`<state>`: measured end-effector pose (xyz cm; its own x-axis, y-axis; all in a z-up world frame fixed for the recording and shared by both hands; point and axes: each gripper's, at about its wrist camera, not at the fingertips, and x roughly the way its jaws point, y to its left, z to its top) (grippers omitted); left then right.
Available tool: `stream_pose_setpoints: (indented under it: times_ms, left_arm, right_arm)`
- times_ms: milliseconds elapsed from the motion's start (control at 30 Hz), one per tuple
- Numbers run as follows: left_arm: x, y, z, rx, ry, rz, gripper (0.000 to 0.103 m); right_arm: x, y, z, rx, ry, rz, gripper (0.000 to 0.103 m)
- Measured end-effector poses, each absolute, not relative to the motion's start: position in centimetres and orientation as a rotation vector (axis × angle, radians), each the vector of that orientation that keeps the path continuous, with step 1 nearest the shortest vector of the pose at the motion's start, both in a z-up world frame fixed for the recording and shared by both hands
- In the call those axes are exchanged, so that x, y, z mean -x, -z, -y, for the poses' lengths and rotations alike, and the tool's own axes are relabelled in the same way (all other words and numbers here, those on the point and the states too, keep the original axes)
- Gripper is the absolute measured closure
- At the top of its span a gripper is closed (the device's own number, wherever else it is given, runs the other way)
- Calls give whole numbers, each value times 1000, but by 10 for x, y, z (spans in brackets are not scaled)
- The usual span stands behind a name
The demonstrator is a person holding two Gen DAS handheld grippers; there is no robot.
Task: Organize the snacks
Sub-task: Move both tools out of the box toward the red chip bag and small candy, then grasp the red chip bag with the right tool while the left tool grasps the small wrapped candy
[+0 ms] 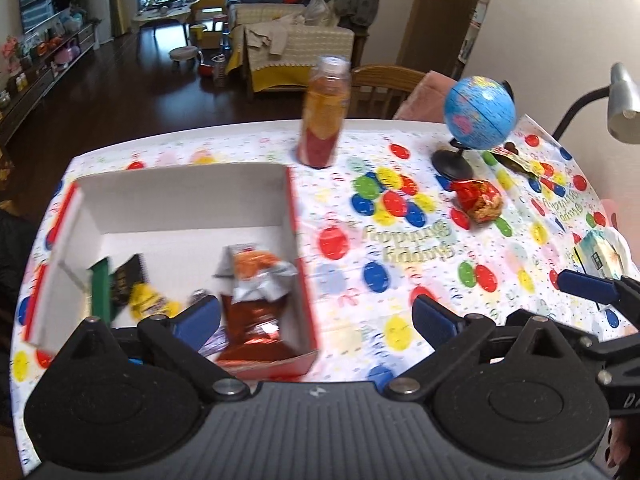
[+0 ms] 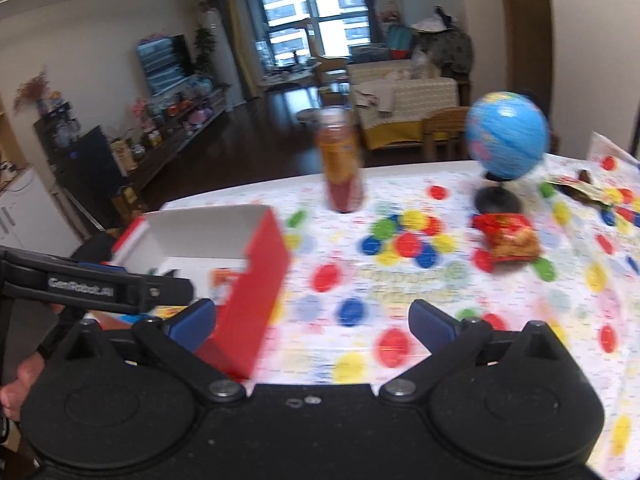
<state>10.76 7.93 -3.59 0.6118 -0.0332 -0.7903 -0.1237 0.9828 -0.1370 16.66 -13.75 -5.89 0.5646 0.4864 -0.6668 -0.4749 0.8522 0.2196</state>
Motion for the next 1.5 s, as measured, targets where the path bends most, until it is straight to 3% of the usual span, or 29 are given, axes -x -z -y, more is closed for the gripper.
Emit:
stream_pose_setpoints:
  times_ms: [533,1233,1333,1433,1500]
  left_arm:
    - [-206,56,29,151,-47,-903,0]
    - [-286,100,41,136,-190,-979,1]
    - [-291,106,42,137,-185,-993,0]
    - [-296,112,45,132,-177,-1003,1]
    - [-300,116,48,131,-171,-1010,1]
  right_arm:
    - [-279,87,268,-44,-404,-840,2]
    - [-431,189,232,133,-439,-917,5]
    - [-437,199,227,155,-459,-931,13]
    - [-440,207,224,179,-472,-942,28]
    - [-441,209,228,149,-472,-952,30]
